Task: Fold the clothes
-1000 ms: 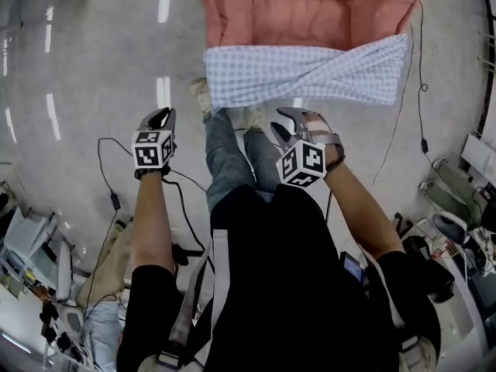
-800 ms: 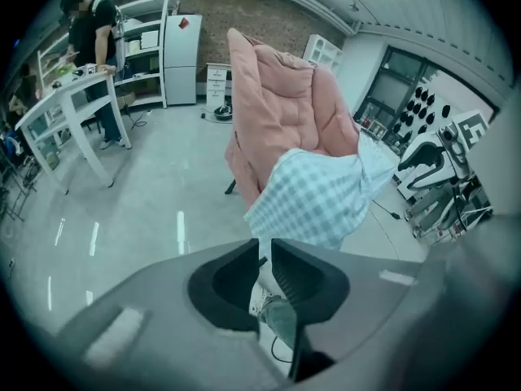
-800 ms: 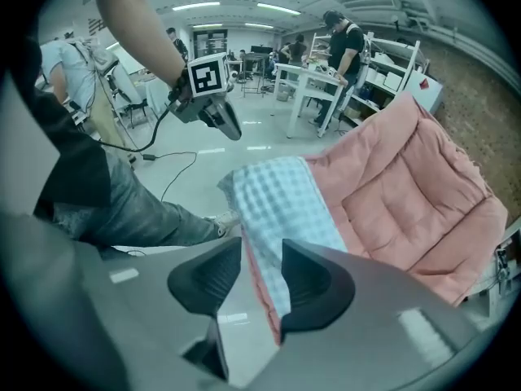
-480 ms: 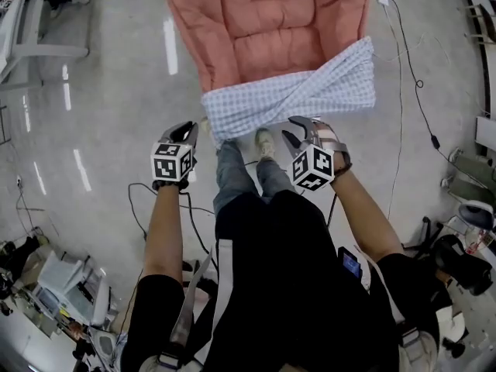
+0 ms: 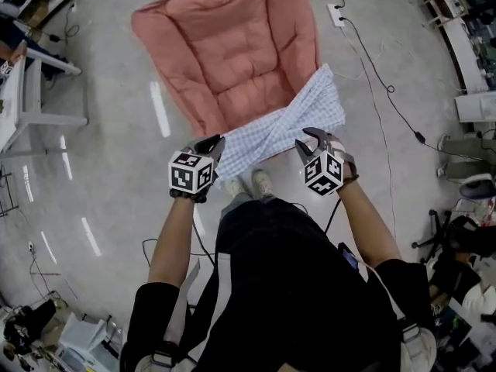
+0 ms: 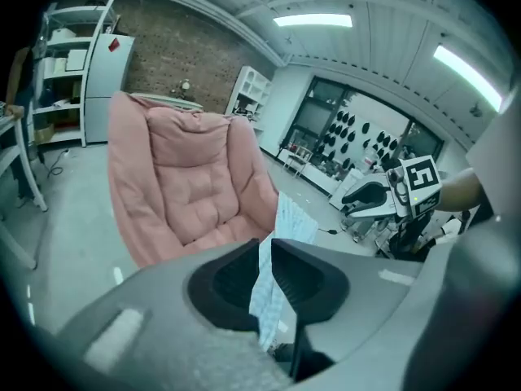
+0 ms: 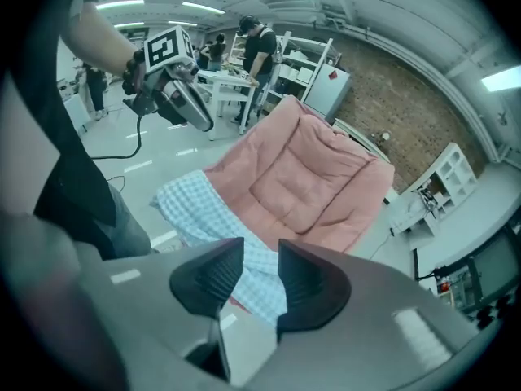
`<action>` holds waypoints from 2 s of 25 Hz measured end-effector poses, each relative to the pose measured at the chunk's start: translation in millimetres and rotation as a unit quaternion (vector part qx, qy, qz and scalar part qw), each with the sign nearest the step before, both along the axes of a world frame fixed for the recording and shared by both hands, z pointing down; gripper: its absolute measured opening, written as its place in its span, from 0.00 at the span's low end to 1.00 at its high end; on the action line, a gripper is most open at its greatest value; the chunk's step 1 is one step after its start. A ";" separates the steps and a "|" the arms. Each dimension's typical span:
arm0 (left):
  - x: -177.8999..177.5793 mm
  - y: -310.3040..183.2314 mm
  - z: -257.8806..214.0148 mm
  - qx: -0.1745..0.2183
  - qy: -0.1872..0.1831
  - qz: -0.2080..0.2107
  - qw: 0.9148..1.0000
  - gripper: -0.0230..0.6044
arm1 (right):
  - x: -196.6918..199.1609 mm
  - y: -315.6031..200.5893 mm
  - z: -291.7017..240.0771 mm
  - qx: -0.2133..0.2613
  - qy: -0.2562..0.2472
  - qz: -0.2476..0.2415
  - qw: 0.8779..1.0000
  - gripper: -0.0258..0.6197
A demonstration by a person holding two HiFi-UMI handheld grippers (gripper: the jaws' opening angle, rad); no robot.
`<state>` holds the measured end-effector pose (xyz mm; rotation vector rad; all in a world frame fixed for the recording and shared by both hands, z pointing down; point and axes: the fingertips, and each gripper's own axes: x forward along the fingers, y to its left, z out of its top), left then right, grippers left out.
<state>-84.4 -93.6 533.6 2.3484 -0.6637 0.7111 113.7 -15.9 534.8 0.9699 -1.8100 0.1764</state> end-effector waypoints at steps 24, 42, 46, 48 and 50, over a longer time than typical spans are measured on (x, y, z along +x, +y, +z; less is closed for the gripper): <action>250.0 -53.1 60.1 -0.041 -0.020 -0.192 0.980 0.11 | 277.3 -182.0 68.4 -0.041 -0.020 -0.177 0.983 0.23; 285.7 17.6 113.7 -0.123 -0.063 -0.298 0.945 0.09 | 295.3 -232.8 206.9 -0.214 -0.005 -0.348 0.913 0.31; 290.7 27.3 120.0 -0.136 -0.071 -0.300 0.942 0.09 | 291.8 -228.8 220.8 -0.237 0.000 -0.363 0.901 0.32; 291.8 29.3 122.3 -0.138 -0.075 -0.301 0.940 0.09 | 289.9 -225.9 227.0 -0.240 0.000 -0.369 0.898 0.31; 287.4 31.8 125.1 -0.142 -0.074 -0.305 0.939 0.09 | 286.7 -223.1 229.1 -0.246 -0.002 -0.366 0.898 0.30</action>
